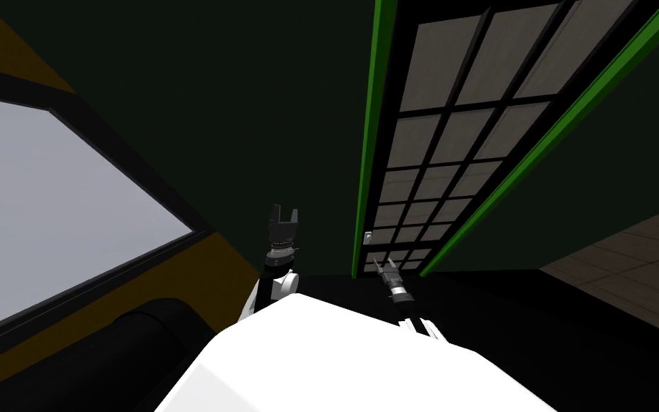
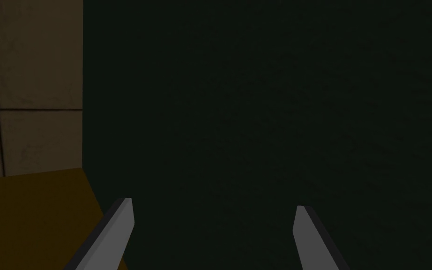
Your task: Pull the door open
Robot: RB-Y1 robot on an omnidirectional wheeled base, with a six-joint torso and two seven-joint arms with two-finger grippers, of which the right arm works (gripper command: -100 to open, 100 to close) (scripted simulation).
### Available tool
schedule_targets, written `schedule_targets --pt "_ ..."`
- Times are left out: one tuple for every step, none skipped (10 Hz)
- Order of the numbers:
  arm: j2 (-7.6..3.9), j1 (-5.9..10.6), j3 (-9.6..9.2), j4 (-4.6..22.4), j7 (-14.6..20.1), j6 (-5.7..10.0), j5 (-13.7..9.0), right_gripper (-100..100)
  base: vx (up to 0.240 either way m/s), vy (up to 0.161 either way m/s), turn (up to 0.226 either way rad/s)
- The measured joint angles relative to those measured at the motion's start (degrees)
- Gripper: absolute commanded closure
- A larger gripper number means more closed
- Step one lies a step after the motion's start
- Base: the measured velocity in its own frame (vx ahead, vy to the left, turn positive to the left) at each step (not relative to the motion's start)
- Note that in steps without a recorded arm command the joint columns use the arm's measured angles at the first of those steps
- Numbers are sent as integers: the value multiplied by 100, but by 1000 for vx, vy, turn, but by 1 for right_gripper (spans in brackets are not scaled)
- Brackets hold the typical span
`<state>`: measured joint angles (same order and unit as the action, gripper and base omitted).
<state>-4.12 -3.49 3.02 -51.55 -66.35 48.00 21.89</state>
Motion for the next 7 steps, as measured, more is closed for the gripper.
schedule_targets --pt "24 23 -6 85 -92 2 42 -100 145 24 -56" --pt "49 71 -1 208 -178 20 69 -100 135 11 -65" --pt "63 105 -1 310 -253 36 102 -100 147 -28 -79" --pt "94 148 3 432 -339 59 131 -100 67 -16 -8" --pt "97 153 4 447 -360 66 134 -100 -47 57 286" --pt "49 168 93 526 -365 100 77 -100 -90 130 365" --pt "-20 155 199 525 -347 92 11 -100 -62 118 213"
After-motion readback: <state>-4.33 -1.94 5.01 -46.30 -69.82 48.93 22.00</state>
